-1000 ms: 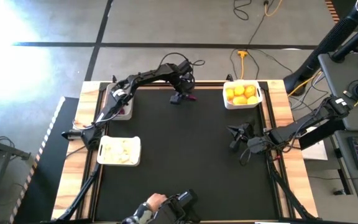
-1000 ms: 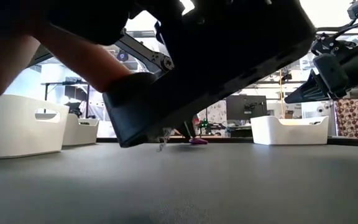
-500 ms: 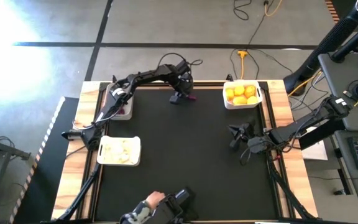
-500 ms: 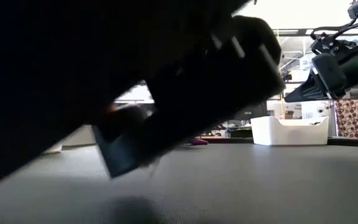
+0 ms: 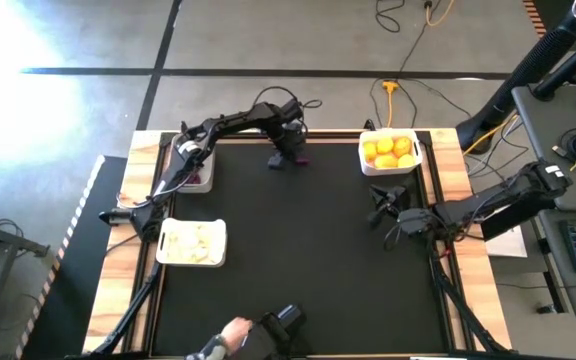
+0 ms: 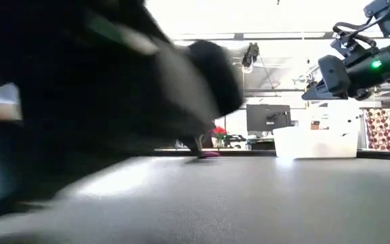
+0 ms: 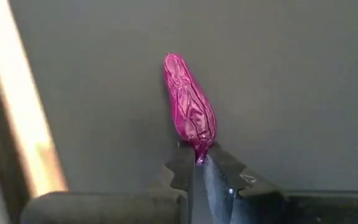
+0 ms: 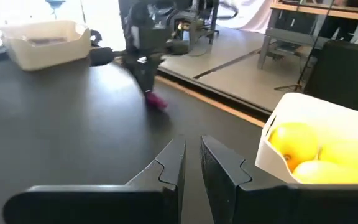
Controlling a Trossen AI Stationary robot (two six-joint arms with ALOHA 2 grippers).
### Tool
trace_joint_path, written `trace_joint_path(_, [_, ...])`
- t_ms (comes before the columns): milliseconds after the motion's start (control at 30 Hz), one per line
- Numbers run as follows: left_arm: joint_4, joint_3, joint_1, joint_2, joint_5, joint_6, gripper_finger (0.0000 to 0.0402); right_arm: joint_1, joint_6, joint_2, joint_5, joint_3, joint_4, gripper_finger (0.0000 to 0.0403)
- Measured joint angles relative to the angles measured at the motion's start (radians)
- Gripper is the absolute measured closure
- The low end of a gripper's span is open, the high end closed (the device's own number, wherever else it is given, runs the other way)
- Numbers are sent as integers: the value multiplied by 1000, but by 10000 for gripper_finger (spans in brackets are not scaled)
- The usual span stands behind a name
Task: Sort produce into baskets
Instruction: Put the violet eggplant into the gray bin
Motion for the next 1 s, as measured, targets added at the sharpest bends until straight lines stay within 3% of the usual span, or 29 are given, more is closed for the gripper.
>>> trace_joint_path(167, [-253, -5, 19, -39, 18, -92, 398, -42, -44, 0, -38, 1, 58, 360])
trace_joint_path(333, [-535, -5, 56, -105, 233, -120, 399, -62, 13, 0, -52, 1, 57, 360])
trace_joint_path(433, [-673, -22, 72, -123, 261, -112, 399, -61, 73, 0, -52, 1, 57, 360])
trace_joint_path(567, [-692, -95, 78, -184, 251, -171, 399, -60, 165, 0, -55, 1, 56, 360])
trace_joint_path(700, [-691, -230, 80, -290, 203, -218, 399, -60, 211, 3, -135, 0, 52, 360])
trace_joint_path(867, [-605, -457, 103, -533, 174, -281, 399, -60, 243, 45, -230, 0, 53, 360])
trace_joint_path(1000, [-465, -637, 126, -752, 33, -397, 400, -60, 316, 109, -232, 0, 59, 360])
